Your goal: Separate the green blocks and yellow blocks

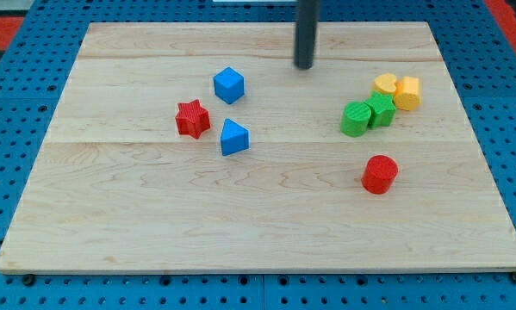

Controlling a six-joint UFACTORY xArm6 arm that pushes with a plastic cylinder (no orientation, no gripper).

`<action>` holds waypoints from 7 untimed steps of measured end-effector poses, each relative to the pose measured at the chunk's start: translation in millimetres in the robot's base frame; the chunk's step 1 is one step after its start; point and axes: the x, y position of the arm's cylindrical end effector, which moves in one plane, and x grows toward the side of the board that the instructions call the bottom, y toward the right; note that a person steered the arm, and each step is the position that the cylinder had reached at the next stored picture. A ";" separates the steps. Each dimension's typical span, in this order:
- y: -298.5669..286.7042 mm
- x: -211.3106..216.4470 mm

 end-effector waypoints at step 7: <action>85.8 126.4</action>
